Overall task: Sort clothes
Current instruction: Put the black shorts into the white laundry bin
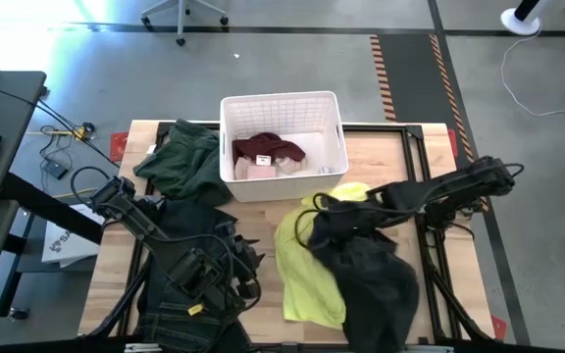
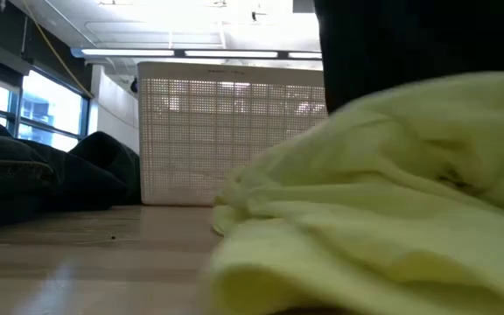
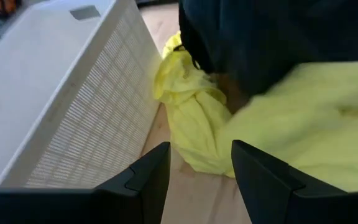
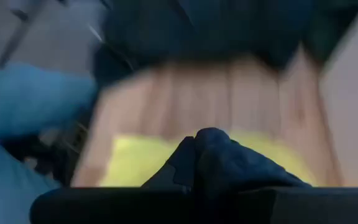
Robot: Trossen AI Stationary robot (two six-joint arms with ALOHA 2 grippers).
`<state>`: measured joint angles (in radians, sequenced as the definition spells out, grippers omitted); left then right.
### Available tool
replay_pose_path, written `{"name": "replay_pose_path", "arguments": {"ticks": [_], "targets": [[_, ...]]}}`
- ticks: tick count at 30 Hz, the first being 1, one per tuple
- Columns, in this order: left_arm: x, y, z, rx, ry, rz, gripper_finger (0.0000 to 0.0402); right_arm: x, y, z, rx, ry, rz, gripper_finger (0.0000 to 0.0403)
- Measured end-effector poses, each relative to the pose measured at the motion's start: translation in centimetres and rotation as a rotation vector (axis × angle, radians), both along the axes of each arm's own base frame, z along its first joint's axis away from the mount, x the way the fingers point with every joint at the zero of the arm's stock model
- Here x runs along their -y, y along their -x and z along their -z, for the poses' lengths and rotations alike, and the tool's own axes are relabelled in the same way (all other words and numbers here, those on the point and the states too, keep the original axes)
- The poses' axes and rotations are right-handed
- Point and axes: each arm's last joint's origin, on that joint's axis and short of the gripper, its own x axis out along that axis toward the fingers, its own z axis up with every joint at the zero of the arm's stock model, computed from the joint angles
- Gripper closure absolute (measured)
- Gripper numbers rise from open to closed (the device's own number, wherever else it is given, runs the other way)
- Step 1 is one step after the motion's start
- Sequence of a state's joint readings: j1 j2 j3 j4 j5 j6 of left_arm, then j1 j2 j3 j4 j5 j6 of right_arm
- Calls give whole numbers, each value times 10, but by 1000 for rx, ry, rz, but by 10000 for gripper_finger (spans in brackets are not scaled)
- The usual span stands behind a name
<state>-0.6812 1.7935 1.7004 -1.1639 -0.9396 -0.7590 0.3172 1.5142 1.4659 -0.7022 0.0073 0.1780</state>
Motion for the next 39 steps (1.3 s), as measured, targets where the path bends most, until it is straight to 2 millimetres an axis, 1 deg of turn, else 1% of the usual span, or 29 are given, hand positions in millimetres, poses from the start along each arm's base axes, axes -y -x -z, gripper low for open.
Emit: {"name": "replay_pose_path", "arguments": {"ticks": [3,6,9,13,15,16,17,19,21,23,26,29,31,33,35,37,39], "targets": [[4,2,-1,10,-52,25,234,-9,1,-48,155,8,-74,398],[12,10,-4,29,-112,57,234,-14,5,-86,301,36,-129,400],[19,20,-10,75,-166,75,234,-14,7,-115,412,111,-146,400],[22,30,-19,142,-198,71,234,-1,11,-153,544,211,-76,401],[23,33,-22,155,-195,75,234,4,13,-165,588,224,-58,401],[23,35,-22,161,-191,75,234,5,12,-166,586,223,-60,401],[23,35,-23,165,-186,73,234,4,10,-163,558,217,-73,402],[25,36,-23,167,-179,75,234,1,2,-144,439,206,-90,402],[25,36,-22,163,-168,77,234,-5,-10,-110,263,183,-105,402],[25,37,-19,157,-156,73,234,-15,-22,-72,127,106,-125,402],[25,38,-14,140,-162,81,234,-32,-36,-14,9,-44,-183,402],[25,40,-10,122,-160,80,234,-43,-34,40,-106,-137,-189,402],[24,41,-9,106,-149,79,234,-45,-29,67,-184,-154,-153,402],[23,42,-9,97,-152,76,234,-45,-23,88,-244,-159,-118,402],[22,42,-9,92,-159,76,234,-43,-18,104,-296,-154,-99,400],[21,41,-9,93,-161,72,234,-40,-15,112,-327,-150,-86,394],[20,40,-9,92,-162,67,234,-40,-16,112,-319,-154,-83,385]]}}
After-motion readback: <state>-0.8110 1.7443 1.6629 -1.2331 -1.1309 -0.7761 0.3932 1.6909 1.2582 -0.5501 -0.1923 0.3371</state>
